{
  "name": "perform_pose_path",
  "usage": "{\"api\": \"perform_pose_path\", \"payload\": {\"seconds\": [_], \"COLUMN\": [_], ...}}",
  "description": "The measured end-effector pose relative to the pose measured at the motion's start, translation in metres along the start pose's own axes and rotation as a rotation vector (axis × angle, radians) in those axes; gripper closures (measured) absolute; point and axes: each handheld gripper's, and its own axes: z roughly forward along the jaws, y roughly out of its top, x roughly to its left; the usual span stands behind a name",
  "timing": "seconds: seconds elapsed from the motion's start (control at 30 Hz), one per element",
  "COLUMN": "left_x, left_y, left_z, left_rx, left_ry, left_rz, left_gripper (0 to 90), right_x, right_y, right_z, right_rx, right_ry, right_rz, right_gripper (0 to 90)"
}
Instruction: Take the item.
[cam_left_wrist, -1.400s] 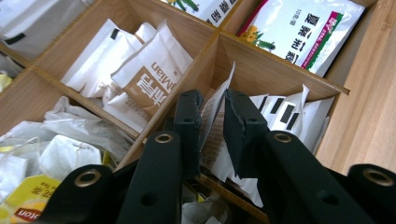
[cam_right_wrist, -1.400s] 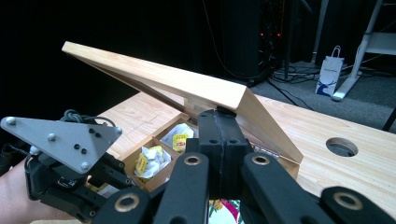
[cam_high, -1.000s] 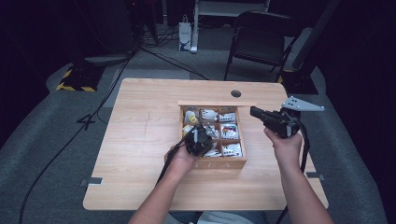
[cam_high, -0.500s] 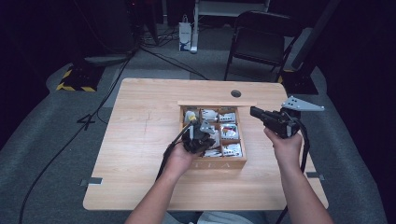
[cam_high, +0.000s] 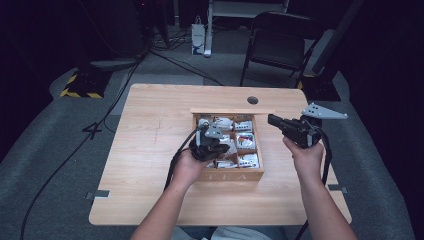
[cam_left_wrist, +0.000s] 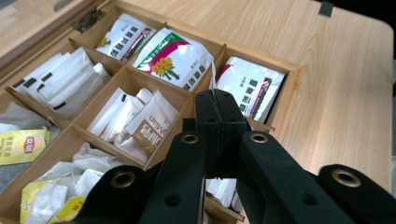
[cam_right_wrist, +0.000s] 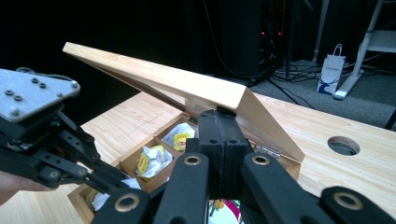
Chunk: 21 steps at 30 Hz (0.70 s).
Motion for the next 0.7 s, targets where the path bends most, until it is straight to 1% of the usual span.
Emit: {"api": "perform_pose_path", "payload": {"seconds": [0.03,0.07,0.1,0.13,0.2,0.23,0.27,0.33,0.37,0.43,0.47,0.5,0.53,0.6,0.7], "left_x": [0.000,0.000,0.000,0.000,0.000,0.000,0.000,0.001,0.002,0.003,0.003,0.003,0.003,0.004,0.004], "left_y": [0.000,0.000,-0.001,-0.001,-0.001,-0.002,-0.002,-0.003,-0.003,-0.005,-0.005,-0.005,-0.005,-0.007,-0.008], "left_z": [-0.003,-0.003,-0.007,-0.007,-0.010,-0.014,-0.014,-0.017,-0.019,-0.024,-0.024,-0.027,-0.027,-0.033,-0.036], "left_rx": [-0.013,-0.013,-0.029,-0.029,-0.044,-0.064,-0.064,-0.088,-0.095,-0.117,-0.117,-0.131,-0.131,-0.147,-0.153], "left_ry": [-0.007,-0.007,-0.014,-0.014,-0.021,-0.034,-0.034,-0.048,-0.049,-0.048,-0.048,-0.050,-0.050,-0.049,-0.045], "left_rz": [-0.001,-0.001,-0.004,-0.004,-0.006,-0.011,-0.011,-0.017,-0.013,-0.020,-0.020,-0.026,-0.026,-0.027,-0.026], "left_gripper": [90.0,90.0,90.0,90.0,90.0,90.0,90.0,90.0,90.0,90.0,90.0,90.0,90.0,90.0,90.0], "right_x": [0.000,0.000,0.000,0.000,0.000,0.000,0.000,0.000,0.000,0.000,0.000,0.000,0.000,0.000,0.000], "right_y": [0.000,0.000,0.000,0.000,0.000,0.000,0.000,0.000,0.000,0.000,0.000,0.000,0.000,0.000,0.000], "right_z": [0.000,0.000,0.000,0.000,0.000,0.000,0.000,0.000,0.000,0.000,0.000,0.000,0.000,0.000,0.000], "right_rx": [0.000,0.000,0.000,0.000,-0.001,-0.001,-0.001,-0.001,-0.001,-0.001,-0.001,-0.001,-0.001,-0.001,-0.001], "right_ry": [0.000,0.000,0.000,0.000,0.000,-0.001,-0.001,0.000,-0.001,-0.001,-0.001,-0.001,-0.001,0.000,0.000], "right_rz": [0.000,0.000,-0.001,0.000,-0.001,-0.001,-0.001,0.000,-0.001,0.000,0.000,-0.001,-0.001,0.000,0.000], "right_gripper": [90.0,90.0,90.0,90.0,90.0,90.0,90.0,90.0,90.0,90.0,90.0,90.0,90.0,90.0,90.0]}}
